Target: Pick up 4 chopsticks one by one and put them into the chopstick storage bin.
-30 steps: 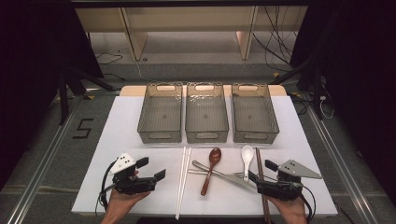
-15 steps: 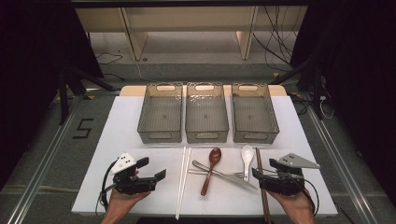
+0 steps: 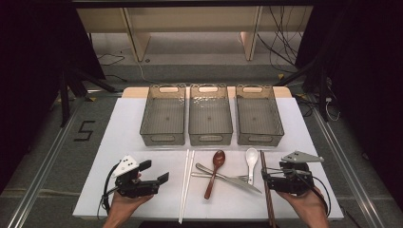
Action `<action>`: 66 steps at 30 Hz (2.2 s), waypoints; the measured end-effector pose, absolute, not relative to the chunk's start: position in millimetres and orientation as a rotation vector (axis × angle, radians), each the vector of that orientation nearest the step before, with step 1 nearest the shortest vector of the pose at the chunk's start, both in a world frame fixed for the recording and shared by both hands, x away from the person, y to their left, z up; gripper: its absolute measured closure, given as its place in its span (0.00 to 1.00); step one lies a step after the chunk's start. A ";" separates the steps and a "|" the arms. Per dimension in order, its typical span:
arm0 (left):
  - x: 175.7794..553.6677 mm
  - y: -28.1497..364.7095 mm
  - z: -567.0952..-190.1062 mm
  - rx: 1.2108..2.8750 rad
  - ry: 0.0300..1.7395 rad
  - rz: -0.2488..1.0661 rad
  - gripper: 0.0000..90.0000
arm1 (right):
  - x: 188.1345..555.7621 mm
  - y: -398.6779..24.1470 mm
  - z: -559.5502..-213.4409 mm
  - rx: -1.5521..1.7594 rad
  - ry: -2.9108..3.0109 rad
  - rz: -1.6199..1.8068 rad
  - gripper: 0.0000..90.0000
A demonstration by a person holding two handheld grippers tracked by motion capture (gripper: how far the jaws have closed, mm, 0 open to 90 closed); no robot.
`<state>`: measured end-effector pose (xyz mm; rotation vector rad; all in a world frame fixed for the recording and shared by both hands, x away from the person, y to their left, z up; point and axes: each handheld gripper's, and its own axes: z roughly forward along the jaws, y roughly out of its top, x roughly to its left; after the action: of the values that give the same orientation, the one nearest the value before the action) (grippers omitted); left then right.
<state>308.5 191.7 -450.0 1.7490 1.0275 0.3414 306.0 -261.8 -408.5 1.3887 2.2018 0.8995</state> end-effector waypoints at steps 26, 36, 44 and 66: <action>308.4 191.7 -449.8 1.758 1.025 0.348 0.15 | 329.2 -252.2 -423.8 1.401 2.426 0.519 0.36; 308.2 190.8 -449.6 1.773 1.015 0.356 0.15 | 328.9 -257.0 -439.1 1.444 2.491 0.416 0.42; 308.2 191.0 -449.5 1.776 1.016 0.362 0.15 | 330.2 -260.4 -448.5 1.500 2.515 0.403 0.45; 308.5 191.1 -449.9 1.780 1.018 0.368 0.15 | 328.4 -264.2 -455.0 1.512 2.559 0.288 0.57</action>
<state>308.5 191.1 -449.9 1.7800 1.0185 0.3679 328.4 -264.2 -455.0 1.5119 2.5588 0.2878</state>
